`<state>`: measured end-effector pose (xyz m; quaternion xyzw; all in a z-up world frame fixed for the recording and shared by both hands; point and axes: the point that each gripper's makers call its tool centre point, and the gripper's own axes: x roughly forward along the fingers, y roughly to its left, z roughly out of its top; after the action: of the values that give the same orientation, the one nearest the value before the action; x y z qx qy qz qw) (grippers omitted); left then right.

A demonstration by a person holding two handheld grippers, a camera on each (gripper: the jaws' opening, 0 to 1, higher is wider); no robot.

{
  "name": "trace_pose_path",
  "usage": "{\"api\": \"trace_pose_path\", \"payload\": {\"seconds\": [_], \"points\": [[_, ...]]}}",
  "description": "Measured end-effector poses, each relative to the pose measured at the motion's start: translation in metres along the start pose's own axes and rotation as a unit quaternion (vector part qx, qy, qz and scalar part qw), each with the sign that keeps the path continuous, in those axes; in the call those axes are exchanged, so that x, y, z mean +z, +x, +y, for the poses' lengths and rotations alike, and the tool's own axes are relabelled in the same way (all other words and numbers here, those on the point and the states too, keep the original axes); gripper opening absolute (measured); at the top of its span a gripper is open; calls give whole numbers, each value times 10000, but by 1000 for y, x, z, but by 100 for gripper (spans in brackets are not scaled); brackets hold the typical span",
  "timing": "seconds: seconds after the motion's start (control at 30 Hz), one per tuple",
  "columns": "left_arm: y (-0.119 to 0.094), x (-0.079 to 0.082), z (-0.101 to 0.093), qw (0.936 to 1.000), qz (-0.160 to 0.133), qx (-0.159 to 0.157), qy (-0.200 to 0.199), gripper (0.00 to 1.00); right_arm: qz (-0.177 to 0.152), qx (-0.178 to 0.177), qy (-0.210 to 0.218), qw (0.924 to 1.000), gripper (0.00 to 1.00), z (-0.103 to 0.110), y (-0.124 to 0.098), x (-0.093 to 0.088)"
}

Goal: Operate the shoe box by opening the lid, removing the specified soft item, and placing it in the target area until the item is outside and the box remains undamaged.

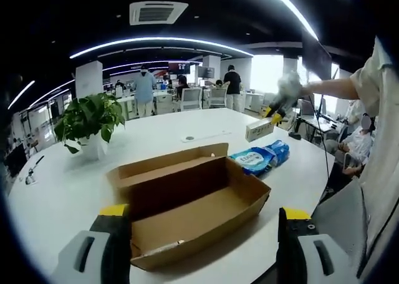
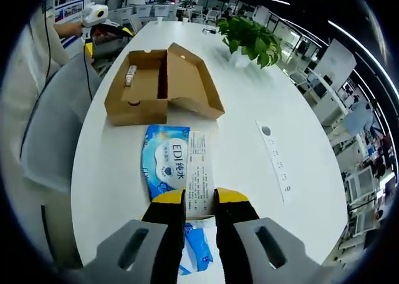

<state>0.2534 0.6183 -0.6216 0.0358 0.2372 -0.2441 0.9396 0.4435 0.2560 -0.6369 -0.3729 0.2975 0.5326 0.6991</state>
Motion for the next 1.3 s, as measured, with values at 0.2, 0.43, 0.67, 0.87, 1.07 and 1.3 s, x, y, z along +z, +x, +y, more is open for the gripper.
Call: {"api": "trace_pose_path", "payload": {"seconds": [0.2, 0.43, 0.67, 0.87, 1.07, 1.3], "points": [[8, -2, 3, 10000, 36, -3, -6, 100, 127, 17, 54, 9999, 15, -7, 3, -16], [18, -8, 4, 9999, 140, -65, 7, 100, 313, 97, 138, 9994, 15, -15, 12, -38], [22, -13, 6, 9997, 231, -65, -27, 100, 447, 153, 190, 9987, 15, -24, 22, -55], [27, -11, 5, 9996, 292, -46, -26, 100, 559, 280, 191, 9979, 15, -29, 34, -69], [30, -9, 4, 9994, 334, -35, -49, 100, 740, 459, 131, 9961, 15, -21, 39, -82], [29, -9, 8, 9991, 417, 1, -41, 100, 953, 579, 74, 9937, 15, -21, 42, -101]]}}
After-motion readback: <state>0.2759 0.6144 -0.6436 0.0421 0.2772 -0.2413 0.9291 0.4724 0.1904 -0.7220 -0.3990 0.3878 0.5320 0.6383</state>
